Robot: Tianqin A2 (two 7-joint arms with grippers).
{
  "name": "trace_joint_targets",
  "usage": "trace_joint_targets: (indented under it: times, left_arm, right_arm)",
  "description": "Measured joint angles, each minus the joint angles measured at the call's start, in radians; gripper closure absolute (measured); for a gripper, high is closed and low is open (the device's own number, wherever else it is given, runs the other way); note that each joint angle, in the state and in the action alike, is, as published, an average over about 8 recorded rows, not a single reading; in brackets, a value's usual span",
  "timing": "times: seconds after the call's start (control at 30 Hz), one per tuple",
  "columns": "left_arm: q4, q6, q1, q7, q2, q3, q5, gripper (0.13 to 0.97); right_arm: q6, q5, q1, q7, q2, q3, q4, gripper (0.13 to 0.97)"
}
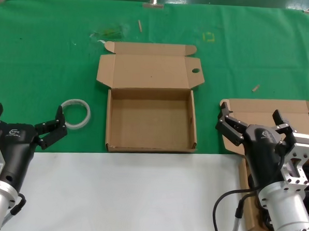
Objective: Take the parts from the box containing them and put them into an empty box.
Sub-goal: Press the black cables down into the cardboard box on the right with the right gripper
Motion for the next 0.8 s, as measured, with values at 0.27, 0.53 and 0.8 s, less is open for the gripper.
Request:
trace_joint_targets:
  times: [0.27, 0.53, 0.8]
  left_arm:
    - [0.0, 0.0, 0.0, 0.0, 0.0, 0.0, 0.0, 0.132]
    - [0.0, 0.0, 0.0, 0.0, 0.0, 0.0, 0.0, 0.132]
    - [0.0, 0.0, 0.0, 0.0, 0.0, 0.0, 0.0, 0.132]
  right_arm:
    - [0.0, 0.0, 0.0, 0.0, 0.0, 0.0, 0.0, 0.129]
    - [0.0, 0.0, 0.0, 0.0, 0.0, 0.0, 0.0, 0.129]
    - [0.017, 0.014, 0.002, -0.008, 0.001, -0.015, -0.001, 0.129]
